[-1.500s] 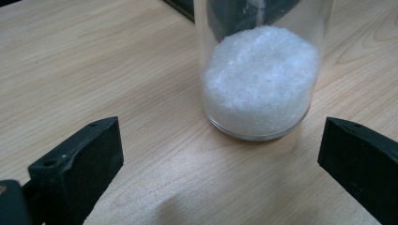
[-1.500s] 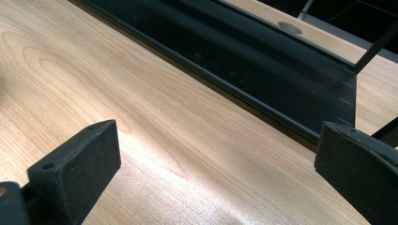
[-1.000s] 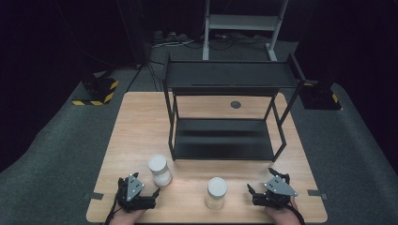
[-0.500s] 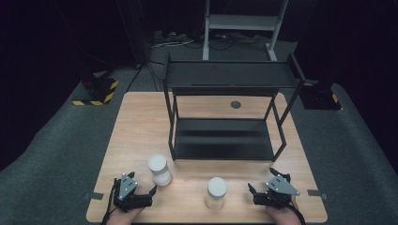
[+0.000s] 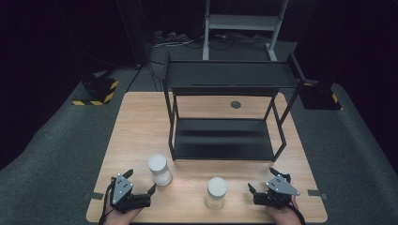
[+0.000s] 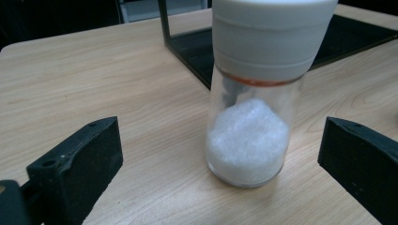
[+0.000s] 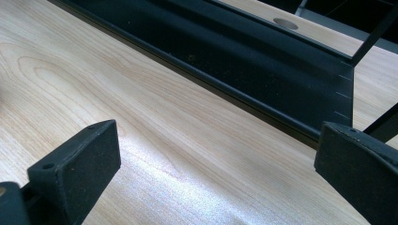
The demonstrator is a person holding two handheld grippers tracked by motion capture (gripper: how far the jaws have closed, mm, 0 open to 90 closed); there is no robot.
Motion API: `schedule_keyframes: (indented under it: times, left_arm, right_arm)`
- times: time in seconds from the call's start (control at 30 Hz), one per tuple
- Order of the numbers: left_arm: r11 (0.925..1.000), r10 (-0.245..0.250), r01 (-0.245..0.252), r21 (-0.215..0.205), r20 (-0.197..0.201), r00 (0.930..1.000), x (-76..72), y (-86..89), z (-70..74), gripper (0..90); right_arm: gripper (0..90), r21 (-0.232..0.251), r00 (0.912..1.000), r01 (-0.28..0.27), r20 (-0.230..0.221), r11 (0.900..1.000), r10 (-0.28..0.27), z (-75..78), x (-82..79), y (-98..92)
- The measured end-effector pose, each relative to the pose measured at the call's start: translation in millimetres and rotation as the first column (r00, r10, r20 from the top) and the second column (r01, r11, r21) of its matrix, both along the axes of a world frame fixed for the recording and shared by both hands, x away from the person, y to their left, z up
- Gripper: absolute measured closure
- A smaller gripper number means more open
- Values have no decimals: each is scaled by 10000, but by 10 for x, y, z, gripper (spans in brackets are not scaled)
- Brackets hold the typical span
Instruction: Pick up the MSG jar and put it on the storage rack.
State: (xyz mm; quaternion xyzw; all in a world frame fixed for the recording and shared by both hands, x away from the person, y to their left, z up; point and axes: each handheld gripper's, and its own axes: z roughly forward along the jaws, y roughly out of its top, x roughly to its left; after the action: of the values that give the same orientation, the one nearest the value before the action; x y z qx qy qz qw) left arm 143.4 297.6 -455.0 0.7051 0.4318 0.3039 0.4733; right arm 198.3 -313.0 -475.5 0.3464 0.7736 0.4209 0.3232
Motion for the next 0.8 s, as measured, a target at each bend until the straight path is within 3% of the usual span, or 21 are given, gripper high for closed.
schedule_keyframes:
  times: [0.53, 0.8]
  left_arm:
    - [9986, -425, 443, -306, 561, 9975, -3, -49, 19, 4]
    - [9971, -490, 523, -548, 602, 9970, 60, -96, 32, 5]
  right_arm:
    - [0, -58, 10000, -17, 49, 10000, 17, -4, -7, 10]
    - [0, -31, 10000, -34, 50, 10000, 35, -5, -7, 3]
